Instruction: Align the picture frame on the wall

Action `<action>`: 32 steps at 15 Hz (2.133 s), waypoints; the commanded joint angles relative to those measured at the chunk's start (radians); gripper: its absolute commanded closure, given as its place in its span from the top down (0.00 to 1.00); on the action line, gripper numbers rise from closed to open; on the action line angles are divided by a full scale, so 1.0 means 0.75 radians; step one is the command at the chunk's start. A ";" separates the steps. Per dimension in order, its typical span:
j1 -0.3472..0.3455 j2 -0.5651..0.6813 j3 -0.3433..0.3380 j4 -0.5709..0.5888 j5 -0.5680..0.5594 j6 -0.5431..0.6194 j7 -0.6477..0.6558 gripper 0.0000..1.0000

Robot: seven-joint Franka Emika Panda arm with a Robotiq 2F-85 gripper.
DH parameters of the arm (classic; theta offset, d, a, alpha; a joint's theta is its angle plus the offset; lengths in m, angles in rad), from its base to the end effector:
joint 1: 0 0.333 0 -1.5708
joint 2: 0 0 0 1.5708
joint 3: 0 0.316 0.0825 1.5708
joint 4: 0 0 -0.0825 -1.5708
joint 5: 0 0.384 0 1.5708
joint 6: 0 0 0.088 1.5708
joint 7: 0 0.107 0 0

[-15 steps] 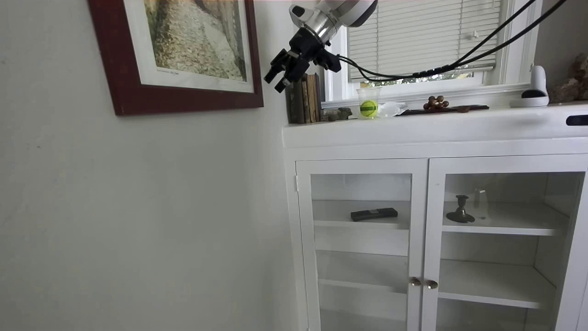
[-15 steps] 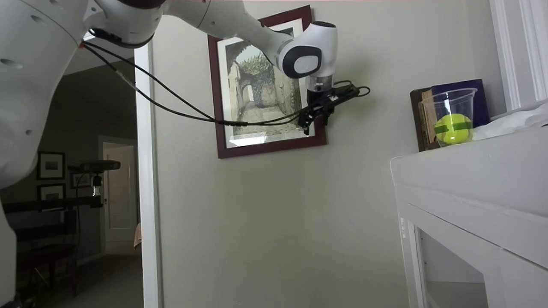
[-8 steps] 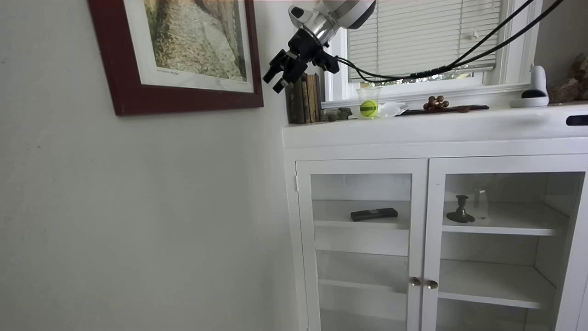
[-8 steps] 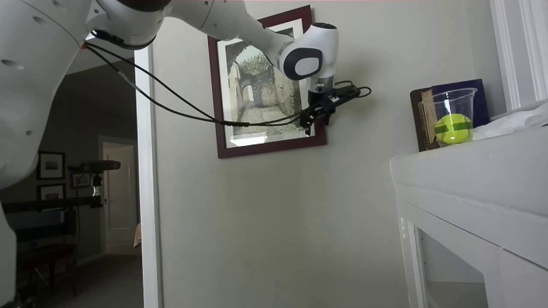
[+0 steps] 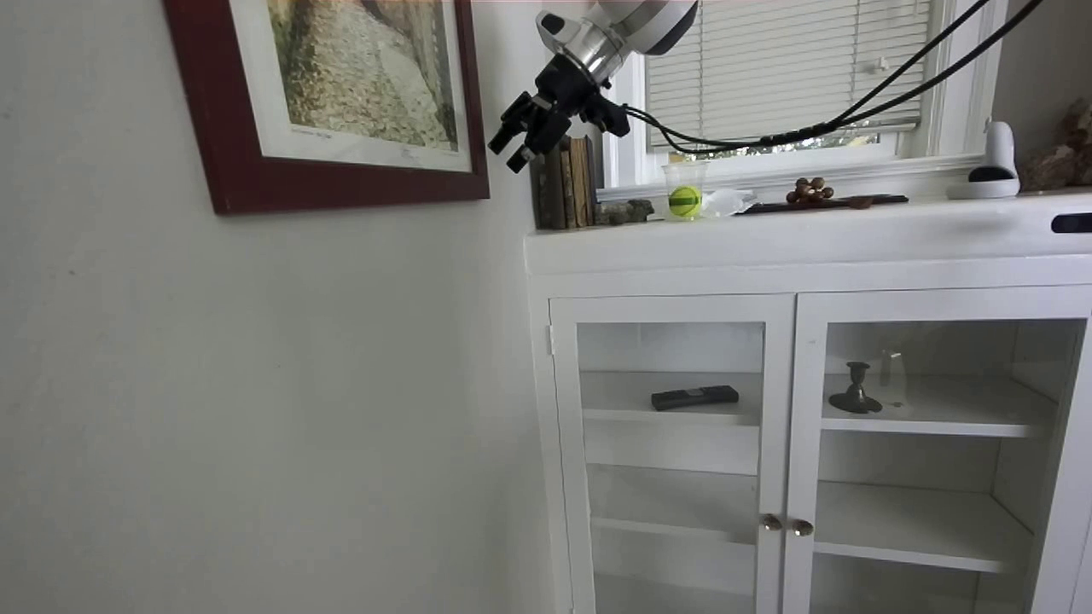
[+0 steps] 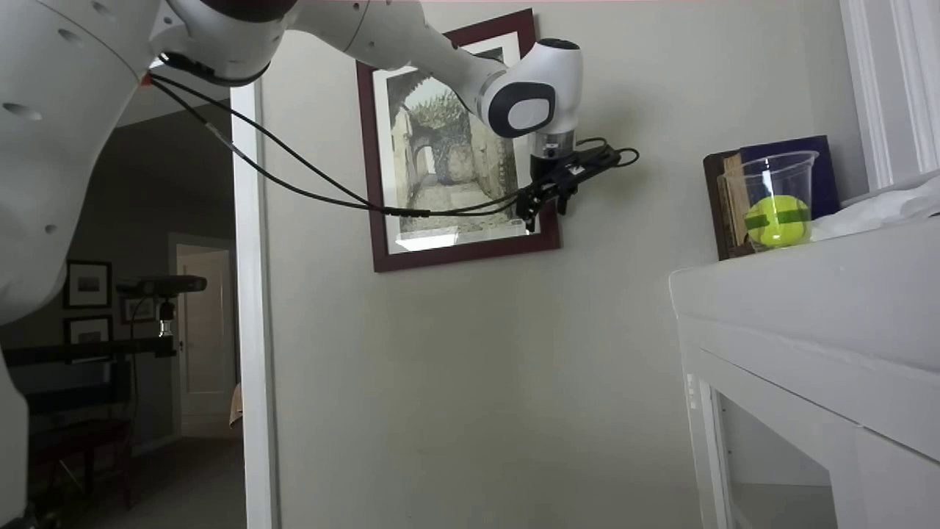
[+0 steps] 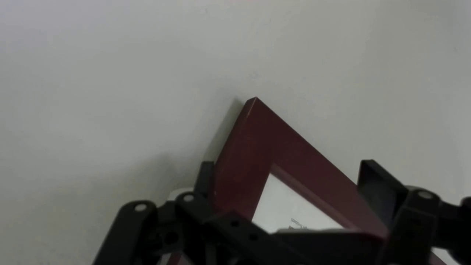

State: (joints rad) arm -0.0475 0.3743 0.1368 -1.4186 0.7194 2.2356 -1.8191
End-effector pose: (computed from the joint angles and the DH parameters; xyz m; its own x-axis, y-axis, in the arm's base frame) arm 0.7084 0.0660 0.5441 -0.1385 0.7918 0.5948 0.8931 -0.1596 0.4205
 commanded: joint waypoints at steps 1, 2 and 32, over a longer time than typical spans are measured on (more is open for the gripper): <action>-0.007 0.002 0.009 0.005 -0.007 -0.002 0.006 1.00; -0.007 0.002 0.009 0.005 -0.008 -0.002 0.006 1.00; -0.058 0.130 0.066 0.137 0.131 -0.115 -0.153 1.00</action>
State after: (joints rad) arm -0.0751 0.4422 0.1695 -1.3639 0.7831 2.1916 -1.8985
